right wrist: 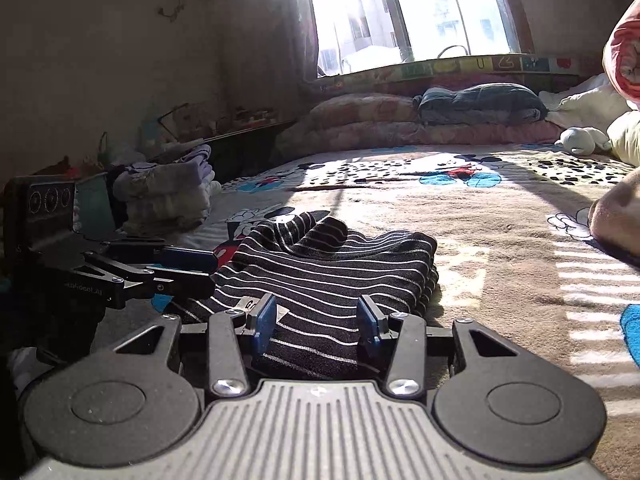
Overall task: Fold clothes
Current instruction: 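Grasp the folded striped trousers with both tools at their edges, then lift the folded trousers with both tools and carry them toward the pillows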
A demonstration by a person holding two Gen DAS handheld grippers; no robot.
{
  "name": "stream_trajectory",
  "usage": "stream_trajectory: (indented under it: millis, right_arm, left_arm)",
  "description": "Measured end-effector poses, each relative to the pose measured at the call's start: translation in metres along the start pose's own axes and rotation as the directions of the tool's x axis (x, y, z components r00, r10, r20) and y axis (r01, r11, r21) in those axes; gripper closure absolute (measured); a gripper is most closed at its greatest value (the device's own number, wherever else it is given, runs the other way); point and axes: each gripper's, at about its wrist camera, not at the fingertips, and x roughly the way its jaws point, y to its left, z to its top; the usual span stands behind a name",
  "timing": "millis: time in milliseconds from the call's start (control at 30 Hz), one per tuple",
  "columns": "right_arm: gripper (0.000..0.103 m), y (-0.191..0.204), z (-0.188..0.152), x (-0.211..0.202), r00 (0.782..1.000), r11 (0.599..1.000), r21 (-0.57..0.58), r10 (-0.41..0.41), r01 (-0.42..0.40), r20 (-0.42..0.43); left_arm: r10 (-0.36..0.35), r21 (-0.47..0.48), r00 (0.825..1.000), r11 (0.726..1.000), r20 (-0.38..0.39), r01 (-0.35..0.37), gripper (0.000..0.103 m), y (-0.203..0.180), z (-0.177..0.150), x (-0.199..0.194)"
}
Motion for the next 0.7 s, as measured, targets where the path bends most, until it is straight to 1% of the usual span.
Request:
stream_trajectory:
  millis: [67, 100, 133, 167, 200, 267, 333, 367, 433, 467, 500, 567, 633, 700]
  right_arm:
    - [0.057, 0.002, 0.012, 0.011, 1.000, 0.996, -0.089, -0.020, 0.020, -0.004]
    - [0.057, 0.003, 0.019, 0.019, 1.000, 0.990, -0.138, -0.027, 0.026, -0.007]
    - [0.055, 0.004, 0.027, 0.029, 0.999, 0.981, -0.190, -0.033, 0.030, -0.012]
    - [0.048, 0.002, 0.033, 0.038, 0.999, 0.977, -0.212, -0.029, 0.025, -0.014]
    - [0.044, -0.003, 0.038, 0.047, 1.000, 0.977, -0.212, -0.017, 0.013, -0.014]
    - [0.042, -0.015, 0.044, 0.064, 1.000, 0.978, -0.210, -0.009, 0.006, -0.014]
    - [0.042, -0.025, 0.045, 0.081, 0.999, 0.979, -0.206, -0.010, 0.001, -0.041]
    - [0.042, -0.030, 0.046, 0.090, 0.998, 0.979, -0.202, -0.010, -0.002, -0.056]
    - [0.042, -0.041, 0.040, 0.103, 0.993, 0.990, -0.137, 0.000, -0.015, -0.114]
    - [0.041, -0.044, 0.035, 0.106, 0.992, 0.994, -0.106, 0.006, -0.020, -0.127]
    - [0.041, -0.048, 0.030, 0.108, 0.990, 0.997, -0.073, 0.015, -0.025, -0.137]
    - [0.040, -0.052, 0.027, 0.111, 0.988, 0.998, -0.044, 0.028, -0.035, -0.149]
    - [0.040, -0.052, 0.025, 0.114, 0.987, 0.999, -0.036, 0.031, -0.037, -0.158]
    - [0.040, -0.048, 0.022, 0.114, 0.987, 0.998, -0.056, 0.020, -0.029, -0.158]
  left_arm:
    - [0.042, 0.008, 0.998, 0.999, 0.047, -0.042, 0.048, 0.003, 0.009, 0.003]
    - [0.057, 0.012, 0.997, 0.998, 0.058, -0.058, 0.048, 0.005, 0.013, 0.008]
    - [0.054, 0.004, 0.997, 0.999, 0.054, -0.055, 0.048, 0.011, 0.017, 0.016]
    - [0.055, -0.002, 0.997, 0.998, 0.053, -0.055, 0.048, 0.016, 0.019, 0.023]
    - [0.062, -0.010, 0.997, 0.998, 0.055, -0.061, 0.048, 0.020, 0.019, 0.029]
    - [0.077, -0.018, 0.996, 0.997, 0.045, -0.076, 0.048, 0.029, 0.019, 0.043]
    - [0.088, -0.020, 0.996, 0.996, 0.029, -0.088, 0.048, 0.037, 0.018, 0.055]
    - [0.087, -0.027, 0.996, 0.996, 0.017, -0.086, 0.048, 0.041, 0.018, 0.060]
    - [0.056, -0.074, 0.998, 0.996, -0.022, -0.058, 0.044, 0.050, 0.015, 0.067]
    - [0.045, -0.086, 0.998, 0.995, -0.041, -0.048, 0.040, 0.052, 0.014, 0.070]
    - [0.044, -0.073, 0.997, 0.996, -0.060, -0.048, 0.037, 0.050, 0.012, 0.073]
    - [0.047, -0.044, 0.994, 0.998, -0.096, -0.052, 0.035, 0.044, 0.009, 0.078]
    - [0.067, -0.009, 0.991, 0.998, -0.115, -0.069, 0.035, 0.038, 0.007, 0.081]
    - [0.084, 0.018, 0.989, 0.996, -0.122, -0.082, 0.035, 0.034, 0.005, 0.083]
